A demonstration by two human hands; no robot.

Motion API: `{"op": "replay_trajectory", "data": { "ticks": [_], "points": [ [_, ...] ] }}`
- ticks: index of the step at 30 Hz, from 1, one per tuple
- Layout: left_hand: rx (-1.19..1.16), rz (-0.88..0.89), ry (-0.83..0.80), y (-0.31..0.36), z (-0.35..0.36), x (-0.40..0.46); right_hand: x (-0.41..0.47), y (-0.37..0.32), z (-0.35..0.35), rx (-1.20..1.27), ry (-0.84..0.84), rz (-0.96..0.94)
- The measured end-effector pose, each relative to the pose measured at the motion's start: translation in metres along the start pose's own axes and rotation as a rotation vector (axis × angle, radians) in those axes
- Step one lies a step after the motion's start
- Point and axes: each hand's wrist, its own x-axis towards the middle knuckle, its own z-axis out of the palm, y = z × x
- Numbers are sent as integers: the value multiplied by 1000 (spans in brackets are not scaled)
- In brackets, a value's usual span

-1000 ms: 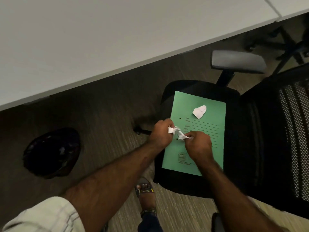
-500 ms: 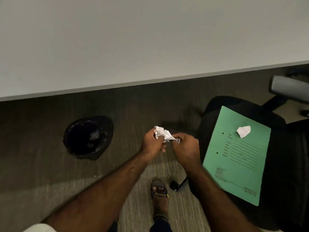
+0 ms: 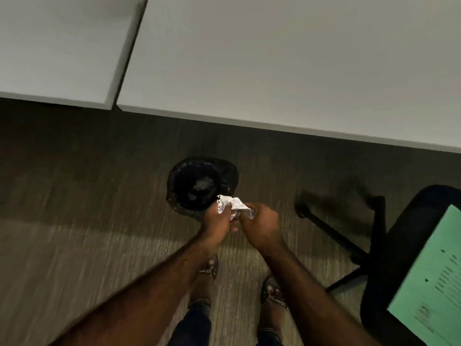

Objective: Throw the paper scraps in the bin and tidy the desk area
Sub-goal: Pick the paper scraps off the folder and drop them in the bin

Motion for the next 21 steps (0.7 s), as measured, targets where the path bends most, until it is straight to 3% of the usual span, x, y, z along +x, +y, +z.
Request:
{"op": "replay_trajectory", "data": {
  "ticks": [8,16,21],
  "points": [
    [41,-4,100,14,-86,64,35,-52,69,69,-76,-107],
    [242,-49,113,32,-123,98,61,-67,97,75,-133,21],
    [216,-63,128,26,-123,95,62,-61,97,338,-189,92]
  ]
}}
